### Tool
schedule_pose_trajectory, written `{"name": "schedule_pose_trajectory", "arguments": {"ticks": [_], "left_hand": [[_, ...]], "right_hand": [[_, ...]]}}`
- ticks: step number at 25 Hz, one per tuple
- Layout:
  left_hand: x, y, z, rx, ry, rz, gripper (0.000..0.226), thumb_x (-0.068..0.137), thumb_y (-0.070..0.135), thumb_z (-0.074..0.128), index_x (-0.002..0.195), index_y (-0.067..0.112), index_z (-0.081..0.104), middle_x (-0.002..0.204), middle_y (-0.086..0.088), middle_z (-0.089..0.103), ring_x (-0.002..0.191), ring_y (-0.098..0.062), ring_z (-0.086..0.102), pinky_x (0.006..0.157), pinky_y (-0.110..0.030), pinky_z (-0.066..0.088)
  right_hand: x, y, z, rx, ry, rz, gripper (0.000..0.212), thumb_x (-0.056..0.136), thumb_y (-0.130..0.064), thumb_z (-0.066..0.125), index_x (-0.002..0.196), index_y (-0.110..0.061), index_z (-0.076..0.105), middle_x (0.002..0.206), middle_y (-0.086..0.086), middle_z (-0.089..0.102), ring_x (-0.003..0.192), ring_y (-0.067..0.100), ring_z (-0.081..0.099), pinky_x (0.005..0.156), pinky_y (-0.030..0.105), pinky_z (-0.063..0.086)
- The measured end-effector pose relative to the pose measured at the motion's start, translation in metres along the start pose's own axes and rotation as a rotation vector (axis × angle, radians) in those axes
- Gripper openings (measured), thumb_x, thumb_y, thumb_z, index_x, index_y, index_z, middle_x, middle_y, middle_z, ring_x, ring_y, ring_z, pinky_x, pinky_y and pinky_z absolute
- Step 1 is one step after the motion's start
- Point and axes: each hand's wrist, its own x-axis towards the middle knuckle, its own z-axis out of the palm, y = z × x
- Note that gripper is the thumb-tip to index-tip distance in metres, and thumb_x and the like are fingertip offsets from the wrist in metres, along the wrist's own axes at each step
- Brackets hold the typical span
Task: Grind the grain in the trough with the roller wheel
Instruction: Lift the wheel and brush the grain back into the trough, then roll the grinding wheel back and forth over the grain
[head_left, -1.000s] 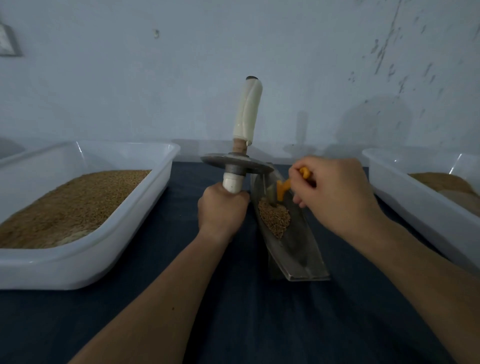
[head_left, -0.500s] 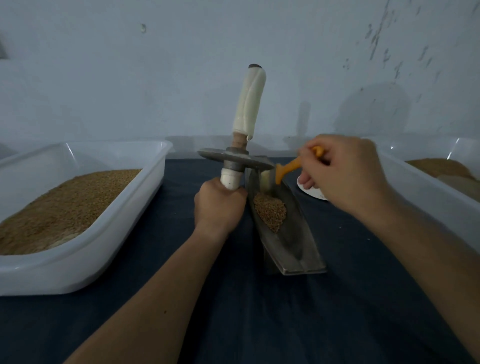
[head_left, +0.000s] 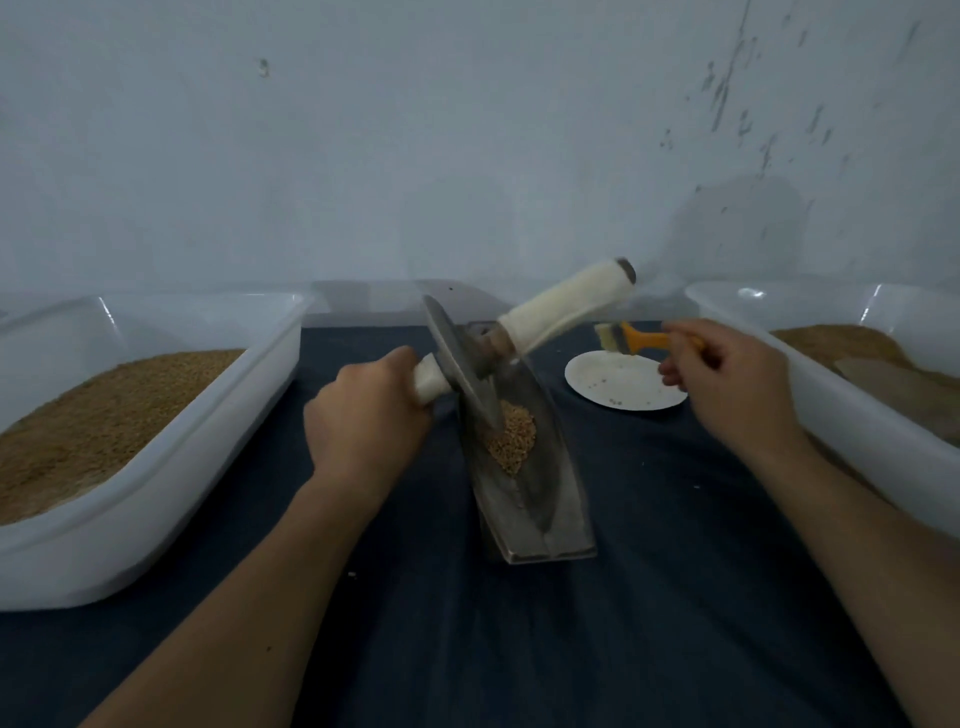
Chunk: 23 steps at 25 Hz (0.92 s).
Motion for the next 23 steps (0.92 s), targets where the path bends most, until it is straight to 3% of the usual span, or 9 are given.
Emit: {"name": "schedule_pose_trajectory", "arguments": {"ticks": [3,6,9,11,14,16,18,21,23], "left_hand": [[-0.004,0.002,0.005,0.073,0.006,0.086,0.015,0.081,0.044,0.050,0.078,0.030,0.047,0.061,0.010,0.047,0.051,-0.018,0.047,0.046,-0.026,0.032],[-0.004,0.003,0.007,0.145,0.038,0.119,0.021,0.081,0.033,0.064,0.074,0.028,0.045,0.059,0.010,0.045,0.048,-0.016,0.043,0.044,-0.023,0.026],[-0.002,0.004,0.006,0.195,0.050,0.144,0.023,0.079,0.031,0.067,0.074,0.026,0.045,0.060,0.009,0.046,0.048,-0.017,0.040,0.045,-0.022,0.018],[0.000,0.004,0.007,0.224,0.035,0.159,0.024,0.078,0.030,0.070,0.074,0.027,0.046,0.061,0.008,0.047,0.048,-0.018,0.042,0.044,-0.022,0.017],[0.001,0.008,0.008,0.259,0.012,0.195,0.027,0.077,0.026,0.071,0.072,0.027,0.045,0.059,0.008,0.047,0.047,-0.017,0.044,0.044,-0.022,0.018],[0.003,0.011,0.008,0.288,0.003,0.212,0.030,0.076,0.022,0.070,0.071,0.027,0.041,0.059,0.008,0.046,0.048,-0.017,0.043,0.045,-0.023,0.014],[0.006,0.012,0.007,0.322,-0.012,0.235,0.029,0.079,0.022,0.068,0.073,0.028,0.040,0.062,0.008,0.047,0.051,-0.017,0.044,0.045,-0.025,0.013],[0.009,0.013,0.006,0.343,-0.036,0.280,0.029,0.081,0.024,0.067,0.076,0.028,0.039,0.066,0.007,0.051,0.055,-0.016,0.045,0.046,-0.027,0.015],[0.011,0.015,0.005,0.404,-0.030,0.300,0.030,0.078,0.023,0.068,0.075,0.027,0.038,0.065,0.007,0.052,0.053,-0.017,0.040,0.046,-0.027,0.009]], "right_hand": [[-0.005,0.007,0.003,-0.287,-0.121,-0.095,0.026,0.096,-0.021,0.065,0.117,-0.029,0.077,0.092,-0.007,0.072,0.075,0.007,0.061,0.073,0.028,0.048],[-0.010,-0.001,0.000,-0.381,-0.222,0.023,0.027,0.094,-0.028,0.065,0.118,-0.034,0.075,0.086,-0.012,0.063,0.072,0.004,0.057,0.064,0.026,0.046],[-0.015,-0.015,-0.001,-0.522,-0.345,0.130,0.032,0.095,-0.039,0.061,0.126,-0.031,0.059,0.102,-0.001,0.063,0.084,0.018,0.060,0.075,0.038,0.053],[-0.012,-0.034,-0.007,-0.457,-0.194,0.106,0.032,0.094,-0.025,0.062,0.124,-0.024,0.051,0.117,0.006,0.055,0.092,0.023,0.057,0.078,0.040,0.050],[-0.018,-0.078,-0.009,-0.296,0.116,-0.180,0.057,0.076,-0.001,0.068,0.125,-0.022,0.046,0.125,0.005,0.047,0.109,0.026,0.051,0.089,0.046,0.047],[-0.025,-0.103,-0.001,-0.536,-0.063,-0.340,0.080,0.067,-0.009,0.074,0.135,-0.031,0.039,0.136,0.000,0.040,0.126,0.026,0.042,0.104,0.051,0.037],[-0.024,-0.109,0.016,-0.769,-0.378,-0.414,0.082,0.069,-0.016,0.074,0.140,-0.034,0.035,0.138,-0.002,0.037,0.129,0.024,0.040,0.111,0.051,0.031],[-0.002,-0.097,0.035,-0.787,-0.606,-0.339,0.057,0.079,-0.019,0.076,0.126,-0.031,0.046,0.123,0.000,0.039,0.099,0.023,0.054,0.082,0.040,0.051],[0.011,-0.086,0.046,-0.805,-0.643,-0.338,0.029,0.084,-0.032,0.073,0.104,-0.035,0.052,0.112,-0.005,0.046,0.088,0.022,0.057,0.066,0.036,0.048]]}}
